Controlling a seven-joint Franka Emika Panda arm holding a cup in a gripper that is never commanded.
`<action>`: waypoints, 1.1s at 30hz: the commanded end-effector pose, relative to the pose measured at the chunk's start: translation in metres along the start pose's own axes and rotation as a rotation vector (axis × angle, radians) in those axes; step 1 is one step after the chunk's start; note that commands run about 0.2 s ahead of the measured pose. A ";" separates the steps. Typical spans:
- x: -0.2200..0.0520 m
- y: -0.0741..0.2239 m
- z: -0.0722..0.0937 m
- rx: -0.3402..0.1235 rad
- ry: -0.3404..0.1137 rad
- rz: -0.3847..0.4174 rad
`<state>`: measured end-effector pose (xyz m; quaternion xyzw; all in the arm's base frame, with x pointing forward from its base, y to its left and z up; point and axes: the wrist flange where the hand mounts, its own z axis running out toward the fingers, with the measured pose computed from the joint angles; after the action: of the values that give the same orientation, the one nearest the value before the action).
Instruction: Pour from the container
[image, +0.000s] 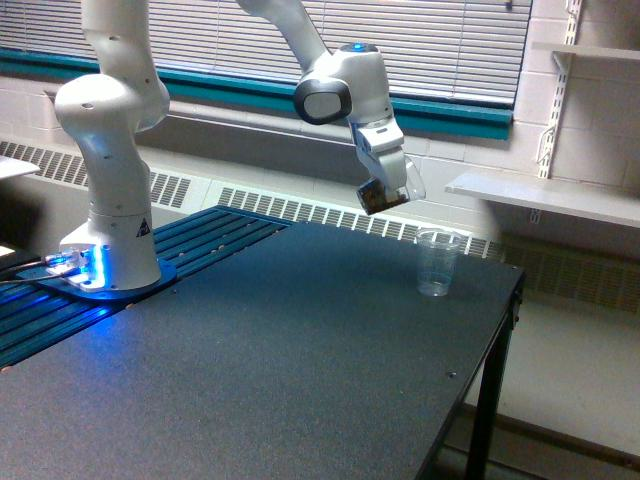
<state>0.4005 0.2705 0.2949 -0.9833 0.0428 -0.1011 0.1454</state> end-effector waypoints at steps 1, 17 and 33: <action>0.007 0.005 -0.013 0.000 0.047 0.040; 0.029 0.028 -0.031 -0.048 0.103 0.083; 0.053 0.044 -0.049 -0.141 0.110 0.044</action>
<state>0.4316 0.2135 0.3241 -0.9853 0.0627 -0.1375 0.0798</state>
